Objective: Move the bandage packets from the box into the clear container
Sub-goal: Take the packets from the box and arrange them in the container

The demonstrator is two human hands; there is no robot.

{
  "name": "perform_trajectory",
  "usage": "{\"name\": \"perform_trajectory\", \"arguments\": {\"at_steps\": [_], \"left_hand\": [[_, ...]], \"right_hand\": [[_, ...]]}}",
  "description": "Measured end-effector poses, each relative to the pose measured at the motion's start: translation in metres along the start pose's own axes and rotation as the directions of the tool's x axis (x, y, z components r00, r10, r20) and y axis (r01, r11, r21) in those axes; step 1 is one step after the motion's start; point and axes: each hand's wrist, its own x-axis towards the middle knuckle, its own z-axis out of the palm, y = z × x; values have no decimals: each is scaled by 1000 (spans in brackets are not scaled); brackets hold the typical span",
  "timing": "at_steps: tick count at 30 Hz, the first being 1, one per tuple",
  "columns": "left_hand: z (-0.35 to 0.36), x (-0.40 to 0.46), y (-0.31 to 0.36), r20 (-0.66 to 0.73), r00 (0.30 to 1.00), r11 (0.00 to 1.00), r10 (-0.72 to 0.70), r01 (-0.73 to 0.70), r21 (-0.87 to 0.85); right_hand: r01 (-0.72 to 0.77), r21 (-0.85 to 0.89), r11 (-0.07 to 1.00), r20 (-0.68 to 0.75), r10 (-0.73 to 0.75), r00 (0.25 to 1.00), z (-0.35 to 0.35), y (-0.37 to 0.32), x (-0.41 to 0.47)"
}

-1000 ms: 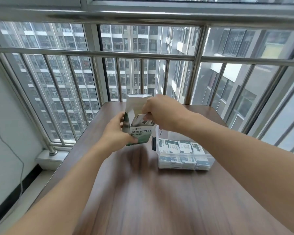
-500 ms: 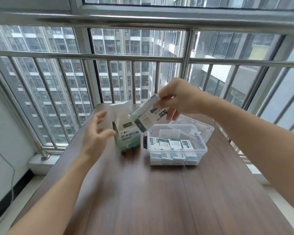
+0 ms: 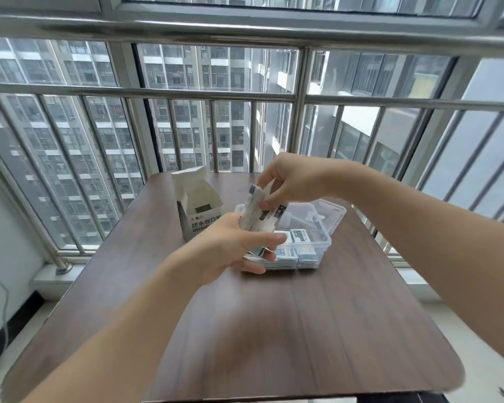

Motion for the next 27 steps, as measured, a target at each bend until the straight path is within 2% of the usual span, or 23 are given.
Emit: {"name": "perform_trajectory", "arguments": {"at_steps": [3,5,8,10,12,14,17,19,20,22,23,25,27], "left_hand": [[18,9,-6,-134,991,993,5,11,117],[25,13,-10,-184,981,967,61,-12,254],[30,16,-12,-226,958,899,174,-60,435],[32,19,-10,-256,922,805,290,-91,586],[34,20,-6,-293,875,678,384,-52,733],[35,22,-1,-339,840,588,424,29,808],[38,28,3,-364,807,570,466,41,821],[38,35,7,-372,810,622,454,11,783],[37,39,9,-387,829,697,403,-3,717],[34,43,18,-374,907,907,193,-19,422],[32,45,22,-305,951,972,59,15,233],[26,47,31,-111,987,993,-114,112,-26],[19,49,35,26,985,976,-172,174,-128]], "right_hand": [[-87,47,995,-14,87,996,8,7,-1],[-159,103,982,-4,160,987,12,11,-2],[-270,254,929,42,269,962,16,12,-5],[-303,398,866,95,289,952,16,11,-8],[-307,548,778,154,268,951,13,12,-9],[-271,615,740,144,232,962,8,14,-10],[-190,596,780,66,189,980,4,16,-8],[-171,548,819,28,187,982,3,21,-3],[-164,517,840,12,185,983,3,24,1],[-122,412,903,-40,152,988,4,30,4],[-90,352,932,-69,121,990,5,32,5],[-13,292,956,-120,50,991,6,37,6],[59,297,953,-154,-12,988,7,41,7]]}}
